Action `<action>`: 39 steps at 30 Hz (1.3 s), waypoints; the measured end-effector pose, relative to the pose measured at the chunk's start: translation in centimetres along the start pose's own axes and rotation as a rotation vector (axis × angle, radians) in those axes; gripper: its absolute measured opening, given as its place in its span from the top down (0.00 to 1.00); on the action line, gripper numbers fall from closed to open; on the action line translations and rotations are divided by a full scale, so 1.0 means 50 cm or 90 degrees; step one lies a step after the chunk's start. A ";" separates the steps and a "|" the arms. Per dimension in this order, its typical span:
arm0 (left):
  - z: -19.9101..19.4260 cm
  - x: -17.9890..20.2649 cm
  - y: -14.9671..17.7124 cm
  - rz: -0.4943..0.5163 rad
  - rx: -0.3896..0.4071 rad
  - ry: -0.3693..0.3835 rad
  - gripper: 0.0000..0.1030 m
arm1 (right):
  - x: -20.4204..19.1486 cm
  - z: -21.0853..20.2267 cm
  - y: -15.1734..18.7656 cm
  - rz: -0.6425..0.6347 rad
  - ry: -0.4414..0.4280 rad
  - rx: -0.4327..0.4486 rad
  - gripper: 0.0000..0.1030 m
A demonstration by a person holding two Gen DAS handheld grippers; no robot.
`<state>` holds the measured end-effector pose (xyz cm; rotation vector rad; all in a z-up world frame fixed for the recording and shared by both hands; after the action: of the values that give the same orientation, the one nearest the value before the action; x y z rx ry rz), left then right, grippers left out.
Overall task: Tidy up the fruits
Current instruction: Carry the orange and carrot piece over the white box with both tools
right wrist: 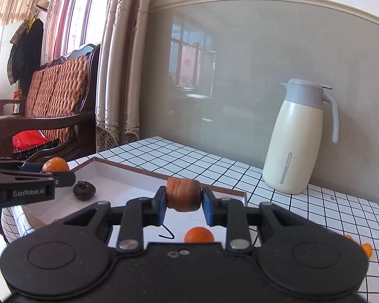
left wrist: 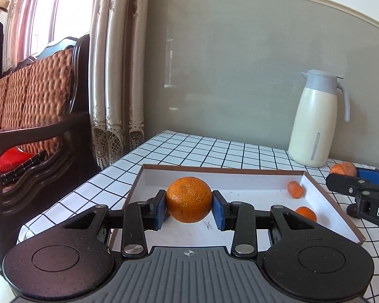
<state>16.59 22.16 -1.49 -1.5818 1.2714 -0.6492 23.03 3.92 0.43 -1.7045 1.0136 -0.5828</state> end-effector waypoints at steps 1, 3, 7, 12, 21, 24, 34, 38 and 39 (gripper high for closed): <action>0.003 -0.001 -0.001 0.000 0.000 -0.001 0.63 | -0.001 0.001 0.000 -0.002 -0.001 -0.002 0.80; 0.010 -0.002 -0.004 0.000 0.000 -0.001 0.63 | -0.003 0.004 0.001 -0.008 -0.002 -0.003 0.80; 0.017 -0.004 -0.010 0.001 0.001 -0.003 0.63 | -0.004 0.013 -0.009 -0.012 -0.003 0.001 0.80; 0.031 -0.006 -0.014 -0.001 -0.003 -0.003 0.63 | 0.004 0.031 -0.019 -0.013 0.002 0.003 0.80; 0.068 -0.010 -0.028 0.001 -0.006 -0.005 0.63 | 0.013 0.065 -0.022 -0.008 0.001 -0.006 0.80; 0.082 -0.015 -0.031 -0.002 -0.009 -0.005 0.63 | 0.014 0.077 -0.025 -0.008 0.001 -0.007 0.80; 0.137 -0.023 -0.036 -0.004 -0.029 -0.004 0.63 | 0.015 0.118 -0.024 -0.011 0.002 -0.024 0.80; 0.156 -0.024 -0.036 -0.007 -0.038 -0.004 0.63 | 0.023 0.134 -0.021 -0.008 0.005 -0.037 0.80; 0.161 -0.025 -0.035 -0.007 -0.042 -0.002 0.63 | 0.026 0.138 -0.020 -0.005 0.006 -0.040 0.80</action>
<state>23.78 26.11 -2.85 -1.6437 1.2940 -0.6163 29.40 6.52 -1.22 -1.7629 1.0412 -0.5700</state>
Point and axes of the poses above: each gripper's, at about its wrist camera, not at the fingertips, and z roughly the way its jaws point, x to its right, y to its underside, the point moved 6 cm from there along z, roughly the way its jaws point, and after that the axes turned 11 degrees about z, right-handed, at the moved point
